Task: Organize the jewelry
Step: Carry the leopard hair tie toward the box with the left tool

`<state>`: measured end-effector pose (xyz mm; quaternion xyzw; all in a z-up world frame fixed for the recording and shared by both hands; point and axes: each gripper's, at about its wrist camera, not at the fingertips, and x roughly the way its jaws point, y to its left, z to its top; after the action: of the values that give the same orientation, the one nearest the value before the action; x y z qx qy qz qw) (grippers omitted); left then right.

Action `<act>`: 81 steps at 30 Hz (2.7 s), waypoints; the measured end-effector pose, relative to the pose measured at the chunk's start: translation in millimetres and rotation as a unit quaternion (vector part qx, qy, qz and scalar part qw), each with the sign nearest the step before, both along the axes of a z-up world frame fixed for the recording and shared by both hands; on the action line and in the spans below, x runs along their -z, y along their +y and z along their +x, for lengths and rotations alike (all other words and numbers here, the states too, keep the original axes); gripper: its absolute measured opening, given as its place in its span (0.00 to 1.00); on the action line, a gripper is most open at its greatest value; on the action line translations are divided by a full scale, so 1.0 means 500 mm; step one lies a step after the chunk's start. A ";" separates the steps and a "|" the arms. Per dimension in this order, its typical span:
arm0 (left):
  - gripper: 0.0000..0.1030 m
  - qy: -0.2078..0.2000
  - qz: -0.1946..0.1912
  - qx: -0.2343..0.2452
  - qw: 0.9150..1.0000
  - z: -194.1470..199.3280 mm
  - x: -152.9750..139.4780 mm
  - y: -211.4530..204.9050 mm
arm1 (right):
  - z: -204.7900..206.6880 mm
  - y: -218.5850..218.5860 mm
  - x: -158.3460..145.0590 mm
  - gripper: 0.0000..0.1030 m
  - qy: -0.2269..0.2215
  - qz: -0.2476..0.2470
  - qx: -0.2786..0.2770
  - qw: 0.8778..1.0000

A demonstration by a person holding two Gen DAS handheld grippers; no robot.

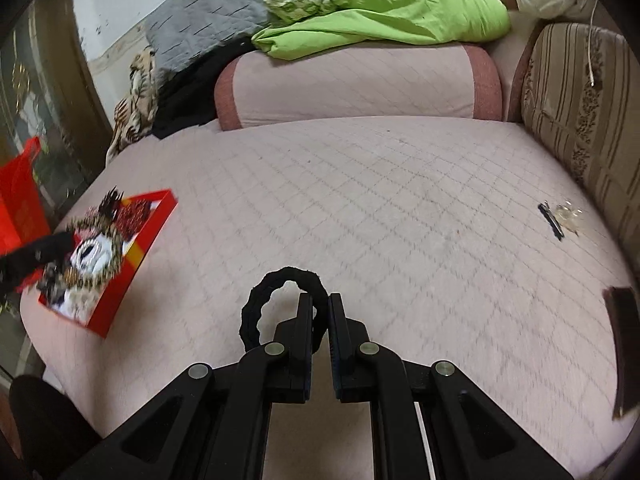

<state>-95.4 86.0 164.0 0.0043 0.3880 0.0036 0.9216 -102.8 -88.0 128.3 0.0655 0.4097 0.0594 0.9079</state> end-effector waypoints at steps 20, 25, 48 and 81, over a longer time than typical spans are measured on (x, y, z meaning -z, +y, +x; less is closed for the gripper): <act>0.05 -0.031 -0.012 0.035 0.999 -0.098 -0.029 0.006 | -0.099 0.063 -0.089 0.08 -0.031 -0.057 0.019 0.998; 0.05 -0.030 -0.018 0.031 0.999 -0.099 -0.027 0.016 | -0.101 0.073 -0.087 0.08 -0.030 -0.057 0.016 0.998; 0.05 -0.024 -0.019 0.031 0.999 -0.094 -0.014 0.023 | -0.101 0.090 -0.073 0.08 -0.025 -0.057 0.005 0.998; 0.05 -0.011 -0.050 -0.037 0.998 -0.075 0.023 0.147 | -0.104 0.170 -0.057 0.08 -0.017 -0.073 -0.037 0.996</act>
<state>-133.1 159.3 152.7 -0.0561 0.3771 0.0183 0.9243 -154.8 -2.8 156.8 -0.0173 0.3996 0.0644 0.9143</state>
